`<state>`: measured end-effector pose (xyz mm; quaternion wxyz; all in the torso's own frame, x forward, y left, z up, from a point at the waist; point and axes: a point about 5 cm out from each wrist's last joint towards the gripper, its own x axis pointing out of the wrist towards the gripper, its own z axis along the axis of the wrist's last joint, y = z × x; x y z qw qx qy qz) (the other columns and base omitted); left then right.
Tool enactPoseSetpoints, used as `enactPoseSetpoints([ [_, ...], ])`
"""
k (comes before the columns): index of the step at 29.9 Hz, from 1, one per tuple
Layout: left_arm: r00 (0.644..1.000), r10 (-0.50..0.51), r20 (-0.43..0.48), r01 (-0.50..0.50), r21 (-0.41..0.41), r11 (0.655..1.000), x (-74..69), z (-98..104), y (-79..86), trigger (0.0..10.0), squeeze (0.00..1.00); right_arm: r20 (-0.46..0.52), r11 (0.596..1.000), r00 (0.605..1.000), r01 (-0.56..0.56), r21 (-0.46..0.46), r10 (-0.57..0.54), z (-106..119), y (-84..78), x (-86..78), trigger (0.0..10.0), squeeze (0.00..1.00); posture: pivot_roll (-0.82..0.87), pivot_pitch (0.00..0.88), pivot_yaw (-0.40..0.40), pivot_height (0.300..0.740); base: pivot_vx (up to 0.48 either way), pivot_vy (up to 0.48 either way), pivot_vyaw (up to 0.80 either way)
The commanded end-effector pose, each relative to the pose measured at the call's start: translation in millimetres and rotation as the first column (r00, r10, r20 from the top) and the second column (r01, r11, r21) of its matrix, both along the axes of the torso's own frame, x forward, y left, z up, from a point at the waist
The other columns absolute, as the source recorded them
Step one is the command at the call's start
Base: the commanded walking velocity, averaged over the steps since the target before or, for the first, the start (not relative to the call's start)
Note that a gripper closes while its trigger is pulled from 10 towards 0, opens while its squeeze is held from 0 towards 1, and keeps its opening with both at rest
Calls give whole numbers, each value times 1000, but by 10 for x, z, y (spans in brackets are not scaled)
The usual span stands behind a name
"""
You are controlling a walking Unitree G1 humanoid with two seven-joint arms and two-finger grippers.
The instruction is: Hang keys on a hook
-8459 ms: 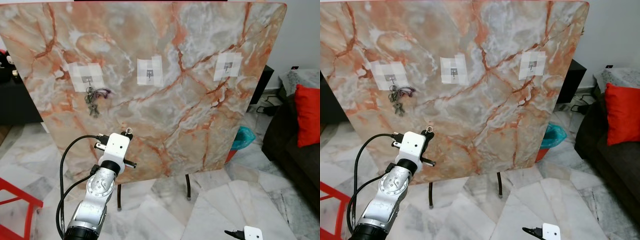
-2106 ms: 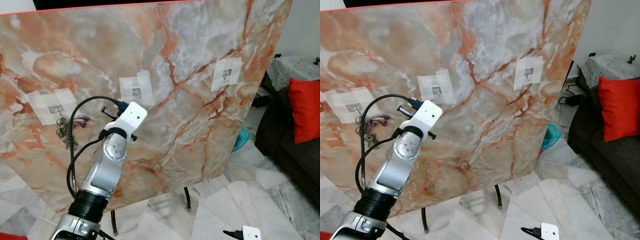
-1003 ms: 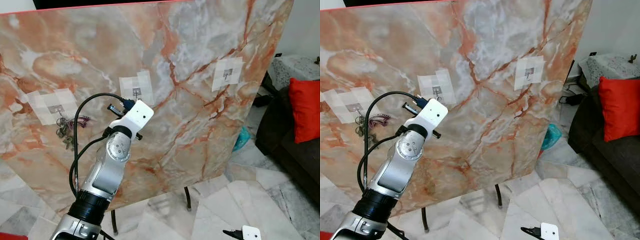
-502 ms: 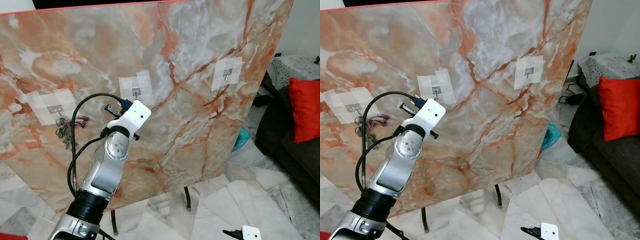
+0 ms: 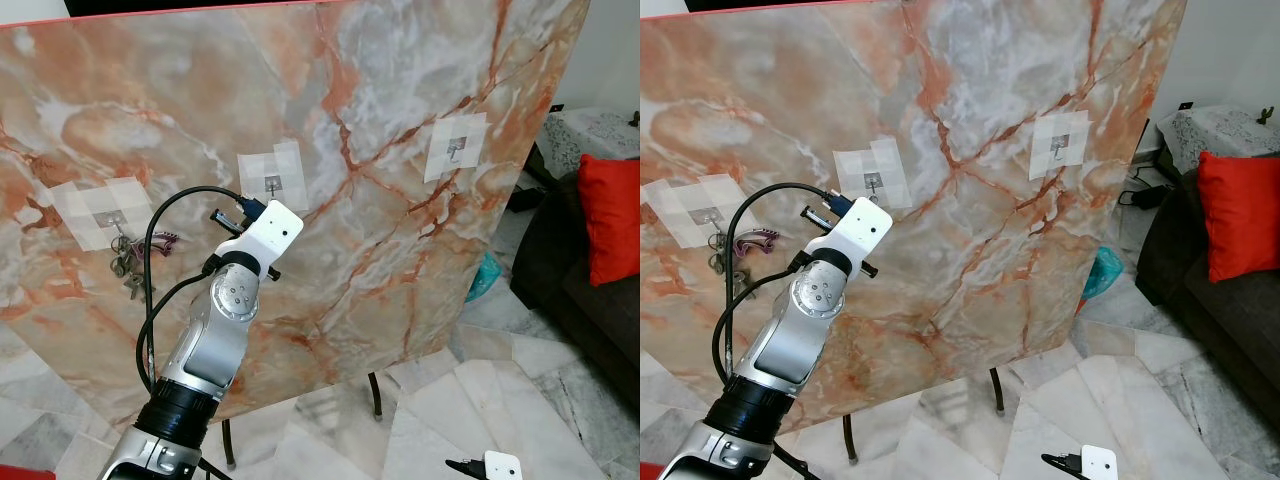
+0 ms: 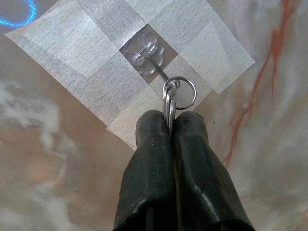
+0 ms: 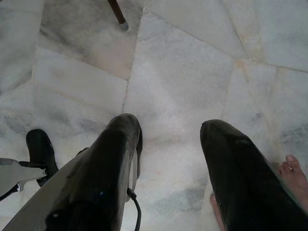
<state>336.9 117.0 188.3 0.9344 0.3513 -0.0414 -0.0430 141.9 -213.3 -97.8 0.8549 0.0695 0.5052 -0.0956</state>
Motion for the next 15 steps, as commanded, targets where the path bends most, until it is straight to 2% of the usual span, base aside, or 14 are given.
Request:
enactPoseSetpoints([
  [1, 1000, 1, 27, -1, 13, 1000, 21, 85, -29, 10000, 0, 8, 1000, 1000, 1, -8, -1, 8, -11, 13, 10000, 0, 48, 0, -33, 740, 0, 0, 0],
  [15, 1000, 11, 27, -11, 13, 1000, 41, 115, -36, 10000, 0, 11, 1000, 1000, 4, -7, -4, 9, -10, 16, 10000, 0, 45, 0, -31, 740, 0, 0, 0],
])
